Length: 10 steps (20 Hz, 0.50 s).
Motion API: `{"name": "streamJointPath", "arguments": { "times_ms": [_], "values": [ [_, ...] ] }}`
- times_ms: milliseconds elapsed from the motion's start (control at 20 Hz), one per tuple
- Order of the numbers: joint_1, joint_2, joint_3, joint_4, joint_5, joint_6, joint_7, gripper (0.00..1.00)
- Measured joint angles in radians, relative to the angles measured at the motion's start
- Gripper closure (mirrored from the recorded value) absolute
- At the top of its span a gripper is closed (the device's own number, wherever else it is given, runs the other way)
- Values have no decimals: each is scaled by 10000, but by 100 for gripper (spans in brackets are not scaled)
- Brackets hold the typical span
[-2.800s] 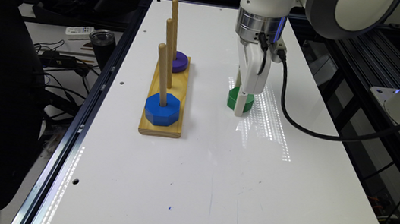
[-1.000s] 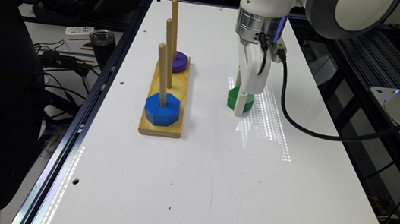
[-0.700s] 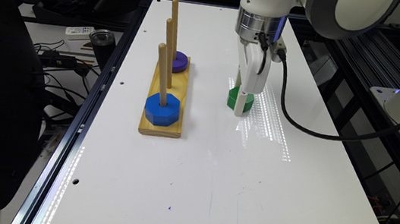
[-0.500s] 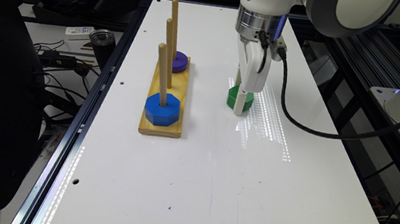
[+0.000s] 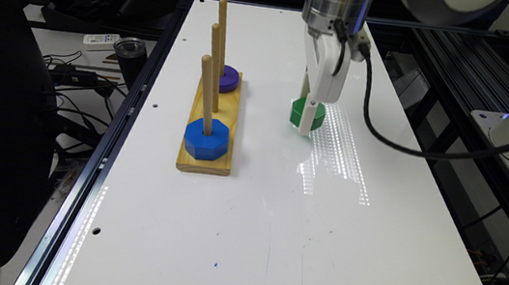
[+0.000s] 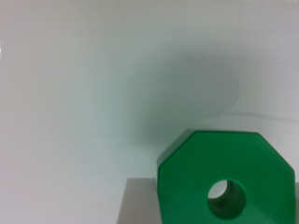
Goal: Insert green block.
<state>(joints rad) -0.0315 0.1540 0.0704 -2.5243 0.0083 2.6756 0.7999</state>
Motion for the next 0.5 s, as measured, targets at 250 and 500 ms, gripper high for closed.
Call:
{"name": "streamJointPath", "arguments": {
  "times_ms": [250, 500],
  "values": [
    [0, -674, 3, -9, 11, -662, 0, 100],
    [0, -1345, 4, -11, 23, -1301, 0, 100]
  ]
}}
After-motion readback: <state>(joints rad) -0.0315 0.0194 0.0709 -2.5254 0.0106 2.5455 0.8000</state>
